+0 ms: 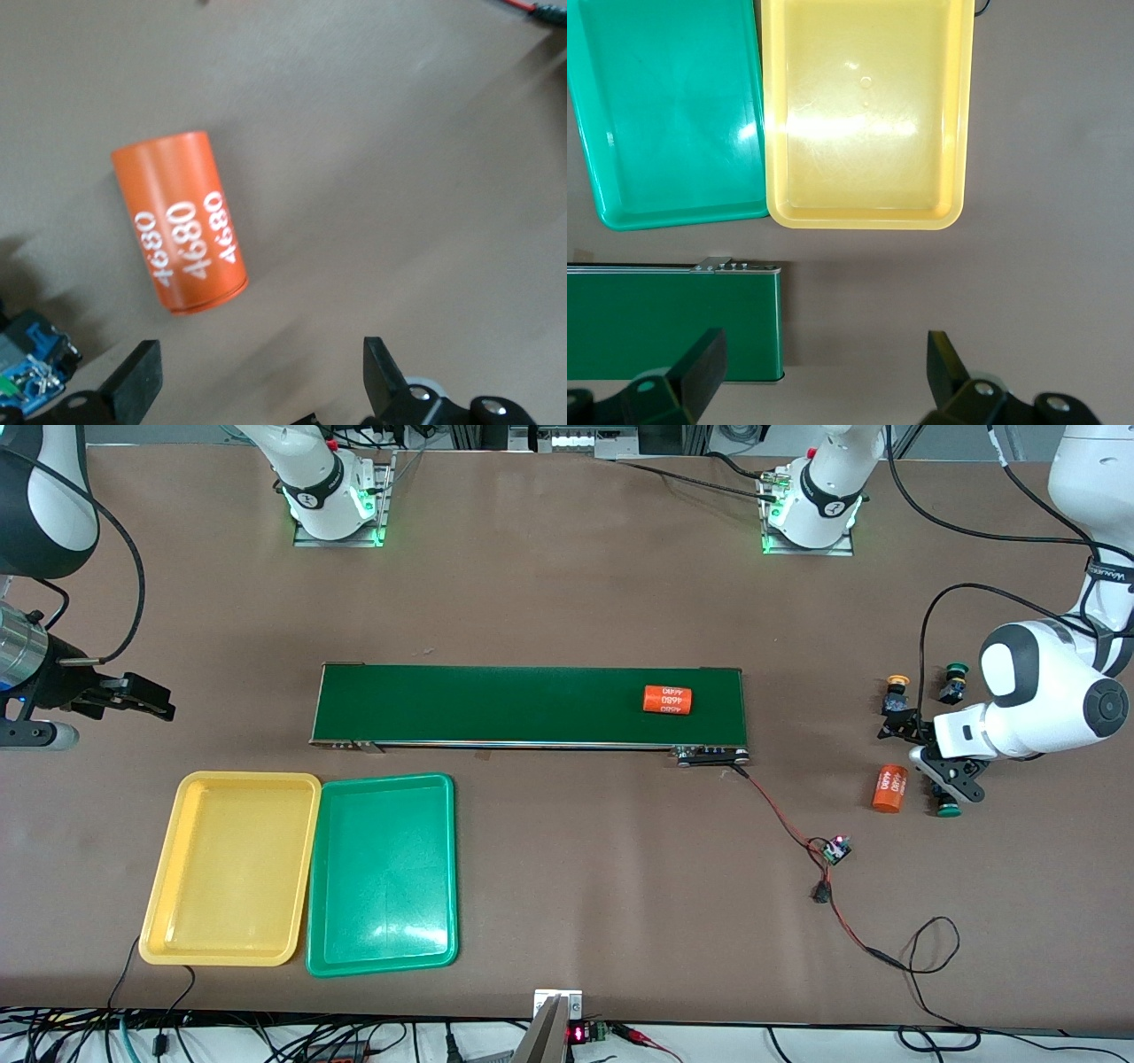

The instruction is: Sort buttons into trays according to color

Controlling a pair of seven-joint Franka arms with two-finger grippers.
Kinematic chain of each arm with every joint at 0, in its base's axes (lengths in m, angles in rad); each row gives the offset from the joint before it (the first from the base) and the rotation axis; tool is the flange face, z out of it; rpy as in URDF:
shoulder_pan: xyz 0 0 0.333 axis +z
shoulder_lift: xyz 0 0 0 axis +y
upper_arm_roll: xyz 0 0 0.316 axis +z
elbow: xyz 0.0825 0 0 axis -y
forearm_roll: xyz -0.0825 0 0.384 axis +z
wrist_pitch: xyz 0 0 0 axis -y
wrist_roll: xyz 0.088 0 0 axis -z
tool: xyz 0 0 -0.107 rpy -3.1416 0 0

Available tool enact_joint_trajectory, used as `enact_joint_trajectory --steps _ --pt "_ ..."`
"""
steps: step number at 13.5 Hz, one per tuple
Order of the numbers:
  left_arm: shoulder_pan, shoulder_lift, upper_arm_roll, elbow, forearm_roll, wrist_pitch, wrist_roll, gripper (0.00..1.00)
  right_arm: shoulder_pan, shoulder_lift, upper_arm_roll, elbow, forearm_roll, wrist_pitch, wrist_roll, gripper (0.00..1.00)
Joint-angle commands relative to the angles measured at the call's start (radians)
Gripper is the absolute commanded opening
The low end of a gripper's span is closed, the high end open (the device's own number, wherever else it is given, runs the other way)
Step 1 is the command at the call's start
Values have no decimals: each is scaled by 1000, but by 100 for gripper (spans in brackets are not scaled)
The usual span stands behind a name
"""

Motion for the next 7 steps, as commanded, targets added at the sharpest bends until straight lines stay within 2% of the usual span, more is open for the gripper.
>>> enact_joint_trajectory --steps 1,7 --pt "27 19 -7 50 6 -26 -12 100 -2 1 -1 11 -3 -3 8 100" --pt "-6 62 -9 112 3 -25 -75 100 5 0 -1 11 0 -4 11 100"
